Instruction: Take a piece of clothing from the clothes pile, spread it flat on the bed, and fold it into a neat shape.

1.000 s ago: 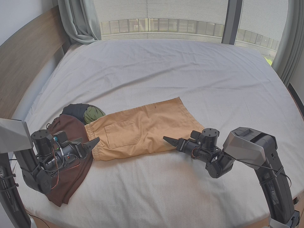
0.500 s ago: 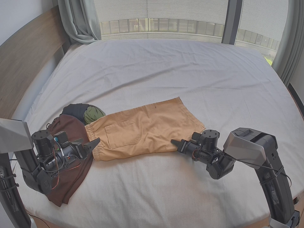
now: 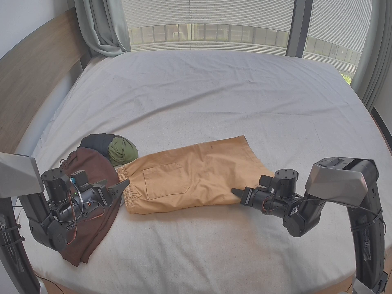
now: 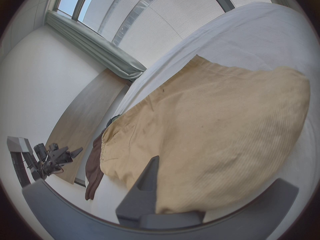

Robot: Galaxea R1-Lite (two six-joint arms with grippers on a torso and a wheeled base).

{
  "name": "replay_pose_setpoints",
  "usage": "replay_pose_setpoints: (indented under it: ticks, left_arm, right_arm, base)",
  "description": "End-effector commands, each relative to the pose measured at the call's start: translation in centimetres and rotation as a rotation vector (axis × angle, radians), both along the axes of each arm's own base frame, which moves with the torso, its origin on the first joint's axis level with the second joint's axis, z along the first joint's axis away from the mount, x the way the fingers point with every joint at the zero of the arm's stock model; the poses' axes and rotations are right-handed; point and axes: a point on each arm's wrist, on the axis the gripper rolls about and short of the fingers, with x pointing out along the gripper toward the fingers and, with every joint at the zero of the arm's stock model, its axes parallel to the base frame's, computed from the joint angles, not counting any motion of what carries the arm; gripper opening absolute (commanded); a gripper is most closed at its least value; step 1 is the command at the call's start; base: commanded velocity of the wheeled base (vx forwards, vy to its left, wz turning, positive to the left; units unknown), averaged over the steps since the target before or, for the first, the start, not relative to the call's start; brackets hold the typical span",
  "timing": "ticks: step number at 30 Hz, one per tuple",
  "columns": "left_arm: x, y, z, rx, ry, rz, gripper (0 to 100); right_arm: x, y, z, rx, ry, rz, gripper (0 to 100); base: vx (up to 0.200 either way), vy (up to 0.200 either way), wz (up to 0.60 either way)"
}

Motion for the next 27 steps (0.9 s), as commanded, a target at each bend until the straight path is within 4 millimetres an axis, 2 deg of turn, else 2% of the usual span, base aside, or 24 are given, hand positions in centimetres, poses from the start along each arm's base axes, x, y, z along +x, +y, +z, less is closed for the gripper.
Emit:
replay_pose_setpoints:
  ticks: [1,4,7,9,15,24,25,27]
  left_arm:
    - [-0.1,-0.1,-0.1,-0.001,0.006,-0.002,100]
    - [-0.2,-0.2,-0.1,0.001,0.008,-0.009,100]
    - [-0.3,-0.4,-0.1,-0.001,0.010,-0.014,100]
    - [-0.5,-0.7,-0.3,-0.003,0.024,-0.038,100]
    - [-0.7,-1.4,-0.8,-0.004,0.041,-0.073,100]
    - [-0.5,-1.4,-0.9,-0.006,0.042,-0.079,100]
    - [-0.5,-1.4,-0.9,-0.006,0.042,-0.079,100]
    - [-0.6,-1.5,-1.0,-0.012,0.045,-0.120,100]
  right_arm:
    - [-4.3,-2.0,1.6,-0.037,0.045,-0.004,0]
    - [-6.2,-3.2,0.8,-0.051,0.076,-0.019,0]
    - [-6.8,-3.7,0.6,-0.053,0.079,-0.027,0]
    - [-8.1,-4.7,0.1,-0.063,0.104,-0.040,0]
    - [-8.8,-4.9,-0.7,-0.079,0.147,-0.037,0]
    - [-9.3,-4.8,-1.4,-0.094,0.180,-0.028,0]
    - [-9.3,-4.8,-1.4,-0.094,0.180,-0.028,100]
    - [-9.5,-4.9,-1.5,-0.103,0.184,-0.023,100]
  base:
    - [0.000,0.000,0.00]
    - [0.000,0.000,0.00]
    - [0.000,0.000,0.00]
    - [0.000,0.000,0.00]
    - [0.000,0.000,0.00]
    - [0.000,0.000,0.00]
    - [0.000,0.000,0.00]
    - [0.000,0.000,0.00]
